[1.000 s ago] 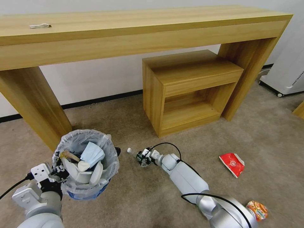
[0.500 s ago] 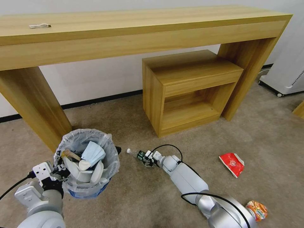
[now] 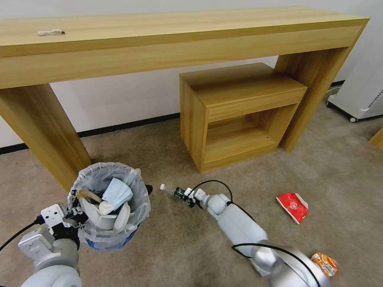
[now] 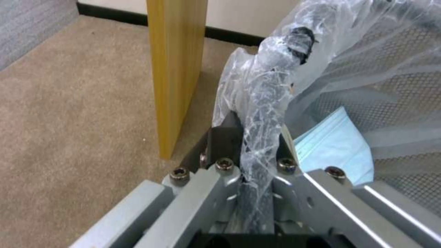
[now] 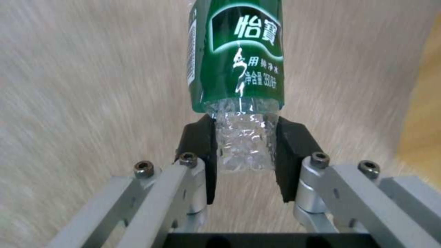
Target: Pick up the trash bin and place the garbage on the floor into it.
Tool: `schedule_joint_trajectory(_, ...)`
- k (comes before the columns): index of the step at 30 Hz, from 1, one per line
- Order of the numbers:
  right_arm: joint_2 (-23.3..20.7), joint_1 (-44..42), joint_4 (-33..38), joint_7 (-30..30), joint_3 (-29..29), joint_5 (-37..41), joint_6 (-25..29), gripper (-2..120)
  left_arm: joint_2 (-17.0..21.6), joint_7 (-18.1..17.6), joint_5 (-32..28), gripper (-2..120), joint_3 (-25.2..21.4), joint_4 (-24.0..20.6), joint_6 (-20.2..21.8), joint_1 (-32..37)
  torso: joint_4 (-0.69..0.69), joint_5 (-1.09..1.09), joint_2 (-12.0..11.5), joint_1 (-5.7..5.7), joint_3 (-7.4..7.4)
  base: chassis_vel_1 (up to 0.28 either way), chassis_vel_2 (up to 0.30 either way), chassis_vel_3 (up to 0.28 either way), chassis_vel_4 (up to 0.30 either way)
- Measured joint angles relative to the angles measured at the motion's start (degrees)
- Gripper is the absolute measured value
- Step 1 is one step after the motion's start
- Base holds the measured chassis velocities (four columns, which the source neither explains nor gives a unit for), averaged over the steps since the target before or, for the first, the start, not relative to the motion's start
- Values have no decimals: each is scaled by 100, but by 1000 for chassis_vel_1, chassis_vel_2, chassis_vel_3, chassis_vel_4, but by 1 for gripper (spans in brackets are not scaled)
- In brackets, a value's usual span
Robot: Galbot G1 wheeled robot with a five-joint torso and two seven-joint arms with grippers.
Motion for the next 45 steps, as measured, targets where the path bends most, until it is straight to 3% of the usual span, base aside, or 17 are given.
schedule_joint_trajectory(3, -653, -197, 1488, -247, -133, 622, 94, 23, 51, -3, -55, 1, 9, 46, 7, 3, 1, 0, 0, 0, 0, 0, 0, 0, 0)
schedule_joint_trajectory(4, -653, -197, 1488, -247, -133, 622, 94, 23, 51, -3, -55, 1, 9, 46, 7, 3, 1, 0, 0, 0, 0, 0, 0, 0, 0)
schedule_joint_trajectory(7, -1191, -316, 2665, -614, -70, 1217, 500, 23, 59, -8, -87, 1, 38, 117, 12, -9, 1, 1, 0, 0, 0, 0, 0, 0, 0)
schedule_joint_trajectory(11, -1474, -349, 3193, -974, 15, 1698, 1011, 23, 61, -12, -81, 1, 86, 137, 12, -9, 1, 0, 1, 0, 0, 0, 0, 0, 0)
schedule_joint_trajectory(13, -1584, -352, 3545, -1250, 60, 2371, 1436, 23, 52, -10, -20, 1, 158, 151, 16, -16, -1, -1, 1, 0, 0, 0, 0, 0, 0)
schedule_joint_trajectory(18, -1409, -309, 3702, -1420, -151, 3225, 1816, 23, 27, -6, 45, 1, 226, 153, 15, -17, 1, -1, 1, 0, 0, 0, 0, 0, 0)
schedule_joint_trajectory(20, -1148, -271, 3692, -1480, -496, 3557, 1976, 23, -11, -31, -17, 1, 335, 16, 72, 29, 2, 0, 1, 0, 0, 0, 0, 0, 0)
schedule_joint_trajectory(24, -843, -223, 3612, -1707, -818, 3671, 2153, 23, -25, -64, -137, 1, 369, -159, 146, 85, 2, -1, 1, 0, 0, 0, 0, 0, 0)
schedule_joint_trajectory(33, -717, -143, 3613, -1881, -1086, 3618, 2156, 23, -52, -83, -207, 1, 327, -302, 158, 180, 1, -1, 1, 0, 0, 0, 0, 0, 0)
schedule_joint_trajectory(38, -774, -159, 3682, -1892, -1057, 3569, 2101, 39, -73, -86, -199, 1, 324, -327, 159, 197, 1, -1, 1, 0, -1, 0, 0, 0, 0)
schedule_joint_trajectory(41, -822, -224, 3694, -1914, -1015, 3517, 2078, 55, -88, -87, -199, 1, 345, -385, 182, 210, 1, -1, 0, 0, 0, 0, 0, 0, 0)
schedule_joint_trajectory(45, -849, -264, 3726, -1955, -983, 3503, 2068, 64, -89, -88, -214, 1, 346, -445, 206, 228, 1, 0, 1, 0, 0, 0, 0, 0, 0)
